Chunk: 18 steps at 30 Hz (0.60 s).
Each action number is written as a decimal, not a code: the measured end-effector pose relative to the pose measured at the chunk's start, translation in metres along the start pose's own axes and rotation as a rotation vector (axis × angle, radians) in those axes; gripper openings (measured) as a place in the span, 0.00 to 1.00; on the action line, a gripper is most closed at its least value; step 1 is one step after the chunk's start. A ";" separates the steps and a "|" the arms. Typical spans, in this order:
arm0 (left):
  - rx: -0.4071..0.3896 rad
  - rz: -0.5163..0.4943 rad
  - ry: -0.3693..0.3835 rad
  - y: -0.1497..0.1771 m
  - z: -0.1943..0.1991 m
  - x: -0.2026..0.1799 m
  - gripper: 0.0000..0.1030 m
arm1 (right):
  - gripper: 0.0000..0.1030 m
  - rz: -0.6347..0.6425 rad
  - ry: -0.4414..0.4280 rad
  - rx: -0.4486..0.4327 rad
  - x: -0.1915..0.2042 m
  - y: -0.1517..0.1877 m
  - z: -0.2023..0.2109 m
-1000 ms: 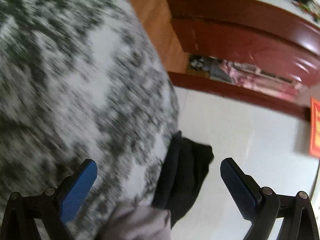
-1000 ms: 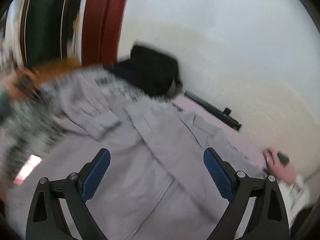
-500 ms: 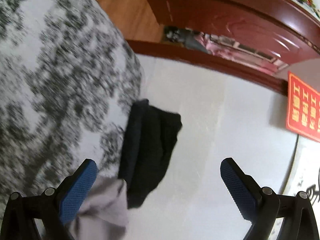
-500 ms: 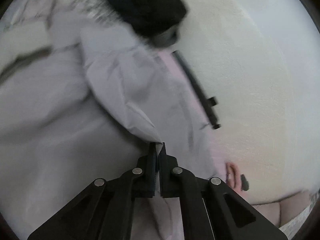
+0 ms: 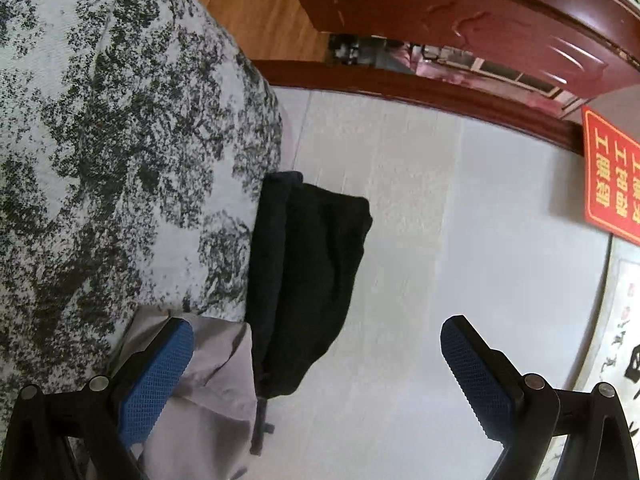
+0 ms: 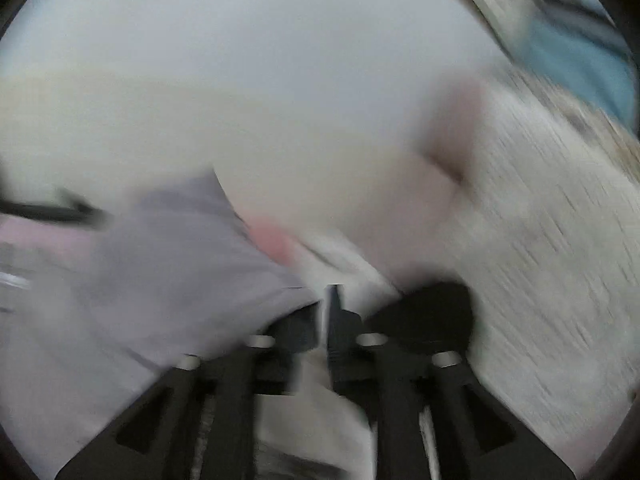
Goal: Fold clothes
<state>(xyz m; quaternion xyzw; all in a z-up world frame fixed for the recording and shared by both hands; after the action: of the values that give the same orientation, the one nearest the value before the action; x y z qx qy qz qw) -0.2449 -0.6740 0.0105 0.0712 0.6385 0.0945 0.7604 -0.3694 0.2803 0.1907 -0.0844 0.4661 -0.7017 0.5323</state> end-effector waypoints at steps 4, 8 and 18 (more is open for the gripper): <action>0.005 0.000 -0.001 0.003 0.001 -0.002 0.98 | 0.79 -0.181 0.073 0.187 -0.099 0.061 -0.041; 0.017 0.006 -0.002 0.007 0.001 -0.001 0.98 | 0.80 -0.265 -0.026 0.215 -0.120 0.089 -0.040; 0.036 0.026 -0.024 0.000 -0.002 0.009 0.98 | 0.88 -0.203 0.111 -0.042 -0.138 0.044 0.071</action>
<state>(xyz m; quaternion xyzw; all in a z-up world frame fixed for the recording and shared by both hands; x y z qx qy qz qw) -0.2459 -0.6719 0.0017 0.0945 0.6298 0.0922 0.7655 -0.2385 0.3546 0.2492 -0.1035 0.4985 -0.7456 0.4298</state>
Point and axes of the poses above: each gripper's, at about its wrist camera, not at the fingertips, and z roughly against the way its jaws point, x to its left, y to its underside, the point moved 6 cm from there along -z, roughly the way its jaws point, and after that the axes turned 1 degree about z, right-handed, at the moved point
